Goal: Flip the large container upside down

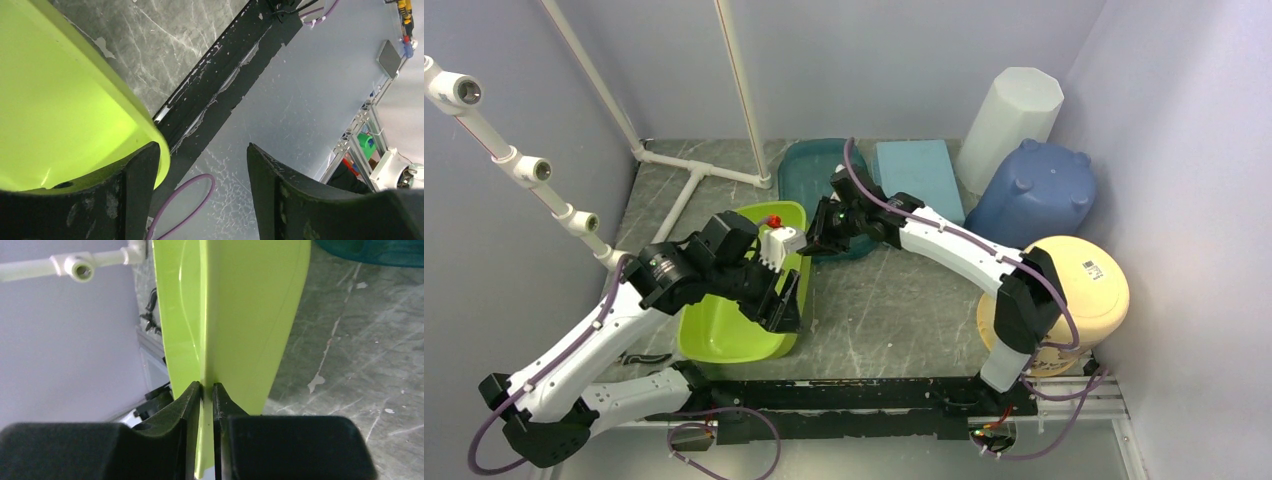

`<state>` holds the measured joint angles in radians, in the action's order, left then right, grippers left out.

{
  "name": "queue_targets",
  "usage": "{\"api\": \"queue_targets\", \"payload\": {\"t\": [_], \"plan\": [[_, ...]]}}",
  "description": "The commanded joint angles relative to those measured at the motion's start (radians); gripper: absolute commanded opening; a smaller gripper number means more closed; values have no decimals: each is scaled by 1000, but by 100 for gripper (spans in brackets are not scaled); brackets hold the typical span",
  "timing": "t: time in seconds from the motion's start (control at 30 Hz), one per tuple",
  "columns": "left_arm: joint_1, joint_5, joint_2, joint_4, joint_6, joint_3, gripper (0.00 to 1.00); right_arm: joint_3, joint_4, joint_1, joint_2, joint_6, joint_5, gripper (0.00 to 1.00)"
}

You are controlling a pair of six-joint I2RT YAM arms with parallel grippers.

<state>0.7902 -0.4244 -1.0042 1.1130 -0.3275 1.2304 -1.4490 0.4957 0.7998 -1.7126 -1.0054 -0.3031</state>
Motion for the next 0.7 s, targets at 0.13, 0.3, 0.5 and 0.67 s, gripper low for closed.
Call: {"api": "queue_targets", "payload": {"t": [0.13, 0.3, 0.5, 0.67], "plan": [[5, 201, 15, -9, -59, 30, 71, 28, -94, 5, 99, 32, -44, 0], [4, 492, 45, 11, -150, 74, 76, 36, -80, 6, 140, 111, -56, 0], [4, 655, 17, 34, -192, 145, 80, 31, -14, 5, 244, 230, -41, 0], [4, 776, -40, 66, -243, 192, 81, -22, 136, 5, 292, 381, -25, 0]]}}
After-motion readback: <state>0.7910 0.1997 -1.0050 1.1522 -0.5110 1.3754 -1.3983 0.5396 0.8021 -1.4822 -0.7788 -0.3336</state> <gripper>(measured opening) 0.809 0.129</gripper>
